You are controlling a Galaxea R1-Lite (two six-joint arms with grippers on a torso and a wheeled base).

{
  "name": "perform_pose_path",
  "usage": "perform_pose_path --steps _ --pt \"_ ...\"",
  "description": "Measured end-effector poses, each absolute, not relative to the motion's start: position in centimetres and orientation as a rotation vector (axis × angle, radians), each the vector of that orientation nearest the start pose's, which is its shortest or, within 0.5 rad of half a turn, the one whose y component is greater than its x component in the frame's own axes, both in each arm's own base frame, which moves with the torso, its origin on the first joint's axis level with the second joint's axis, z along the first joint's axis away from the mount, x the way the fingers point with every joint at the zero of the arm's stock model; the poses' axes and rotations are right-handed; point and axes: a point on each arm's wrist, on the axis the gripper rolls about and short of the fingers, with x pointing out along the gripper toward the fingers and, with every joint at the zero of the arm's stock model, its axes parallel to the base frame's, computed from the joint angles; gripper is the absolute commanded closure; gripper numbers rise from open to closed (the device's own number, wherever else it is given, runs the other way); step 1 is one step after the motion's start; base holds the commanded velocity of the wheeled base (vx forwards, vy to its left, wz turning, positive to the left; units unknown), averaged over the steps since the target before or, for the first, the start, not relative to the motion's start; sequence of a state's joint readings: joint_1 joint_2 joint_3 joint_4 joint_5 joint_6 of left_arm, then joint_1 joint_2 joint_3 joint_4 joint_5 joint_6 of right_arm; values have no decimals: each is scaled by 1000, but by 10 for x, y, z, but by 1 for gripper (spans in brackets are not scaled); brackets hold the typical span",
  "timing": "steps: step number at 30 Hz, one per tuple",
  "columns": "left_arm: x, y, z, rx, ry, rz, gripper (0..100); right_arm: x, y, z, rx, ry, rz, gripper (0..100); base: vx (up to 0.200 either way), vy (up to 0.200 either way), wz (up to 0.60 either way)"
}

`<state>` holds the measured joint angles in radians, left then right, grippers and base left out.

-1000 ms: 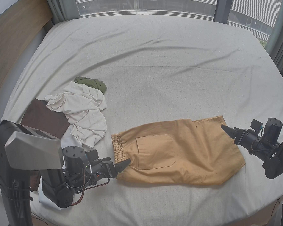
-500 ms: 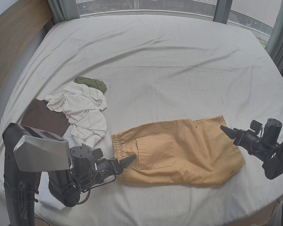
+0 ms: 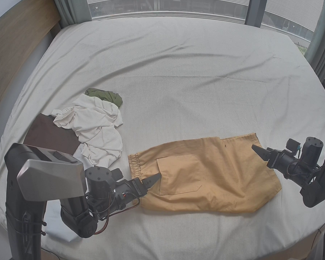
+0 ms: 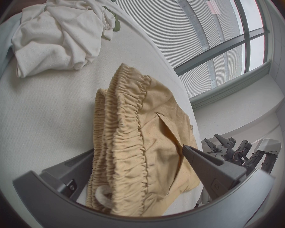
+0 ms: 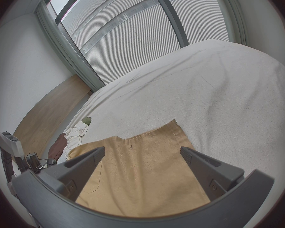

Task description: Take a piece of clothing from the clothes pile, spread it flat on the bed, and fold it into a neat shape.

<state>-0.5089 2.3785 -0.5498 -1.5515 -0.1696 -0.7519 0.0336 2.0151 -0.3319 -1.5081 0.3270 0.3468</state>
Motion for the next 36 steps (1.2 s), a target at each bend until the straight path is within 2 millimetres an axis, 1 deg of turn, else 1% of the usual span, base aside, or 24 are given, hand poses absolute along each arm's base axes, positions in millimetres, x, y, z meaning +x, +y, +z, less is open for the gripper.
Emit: perform_pose_path --steps 11,12,24,31,36 --pt "300 -173 -7 -726 522 -532 0 285 17 64 368 243 324 0 0 0 0" --pt "300 -173 -7 -726 522 -532 100 285 17 64 369 245 324 0 0 0 0" --pt "302 -171 -6 -730 516 -524 100 285 18 62 369 251 324 0 0 0 0" --pt "299 -161 7 -738 495 -510 100 284 18 62 369 255 323 0 0 0 0" --pt "295 -154 14 -711 476 -506 100 284 18 61 369 258 323 0 0 0 0"
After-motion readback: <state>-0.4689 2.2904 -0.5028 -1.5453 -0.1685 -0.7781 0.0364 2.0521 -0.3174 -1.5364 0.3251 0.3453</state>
